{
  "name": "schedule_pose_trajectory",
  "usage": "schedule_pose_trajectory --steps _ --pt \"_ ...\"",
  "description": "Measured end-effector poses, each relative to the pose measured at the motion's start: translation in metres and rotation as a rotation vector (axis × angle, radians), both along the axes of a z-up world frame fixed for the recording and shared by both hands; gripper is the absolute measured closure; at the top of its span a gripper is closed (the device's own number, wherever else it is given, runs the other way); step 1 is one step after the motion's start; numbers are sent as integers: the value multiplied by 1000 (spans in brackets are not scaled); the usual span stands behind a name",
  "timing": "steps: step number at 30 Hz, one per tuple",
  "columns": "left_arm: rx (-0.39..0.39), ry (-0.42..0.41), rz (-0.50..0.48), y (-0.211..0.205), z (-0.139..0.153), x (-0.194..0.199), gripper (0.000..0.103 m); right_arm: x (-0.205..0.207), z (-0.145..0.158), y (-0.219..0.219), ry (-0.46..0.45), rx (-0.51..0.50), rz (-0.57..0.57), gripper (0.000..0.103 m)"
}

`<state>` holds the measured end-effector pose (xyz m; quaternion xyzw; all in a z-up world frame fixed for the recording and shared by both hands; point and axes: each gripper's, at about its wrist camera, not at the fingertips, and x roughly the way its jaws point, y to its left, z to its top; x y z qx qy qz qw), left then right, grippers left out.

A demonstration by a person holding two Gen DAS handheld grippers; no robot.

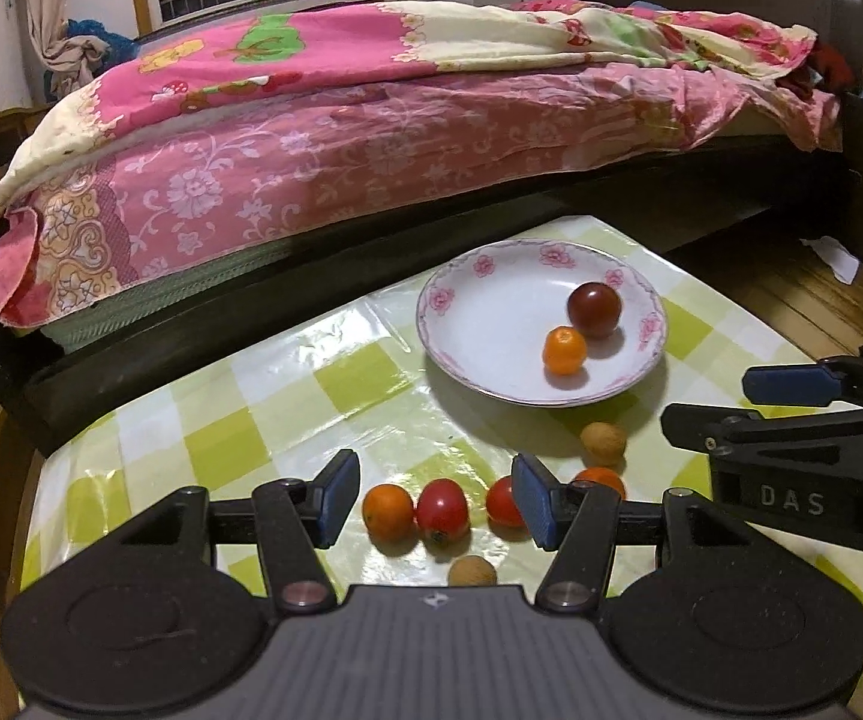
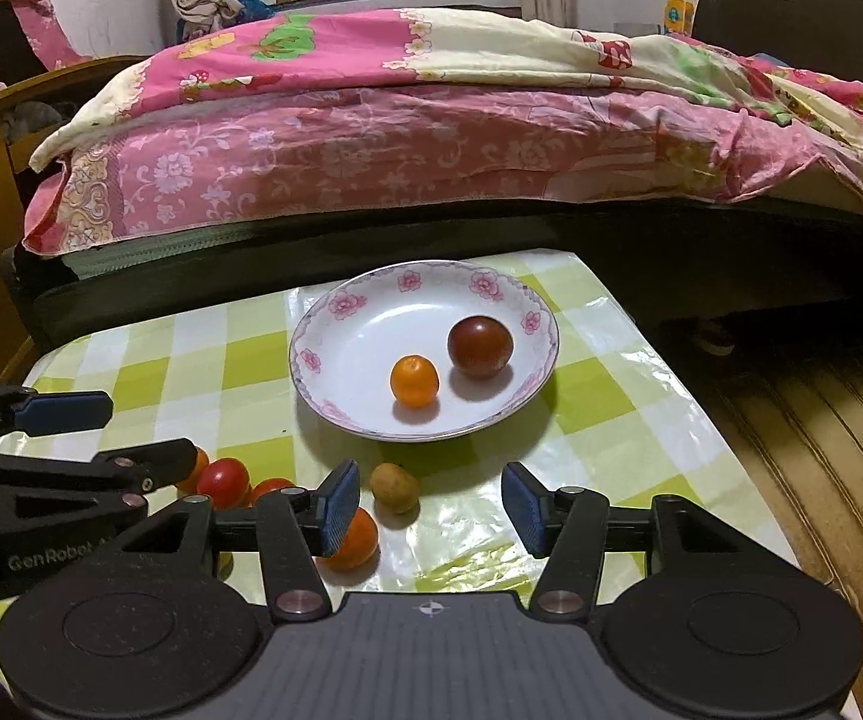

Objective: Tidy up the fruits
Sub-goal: 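Move both tools back toward the remaining fruits on the tablecloth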

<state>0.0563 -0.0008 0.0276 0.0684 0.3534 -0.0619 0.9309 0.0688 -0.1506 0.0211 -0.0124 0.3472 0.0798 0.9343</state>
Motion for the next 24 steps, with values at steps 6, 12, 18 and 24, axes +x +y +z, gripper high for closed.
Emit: schedule_pose_trajectory --steps 6,12,18,24 --pt "-10 -1 -9 -1 -1 0 39 -1 -1 1 8 2 -2 54" --pt "-23 16 1 6 -10 3 39 1 -7 5 24 -9 11 54" --pt "-21 20 -8 10 -16 3 39 2 -11 9 33 -16 24 54" --pt "-51 23 -10 21 -20 -2 39 -3 -13 4 25 -14 47 54"
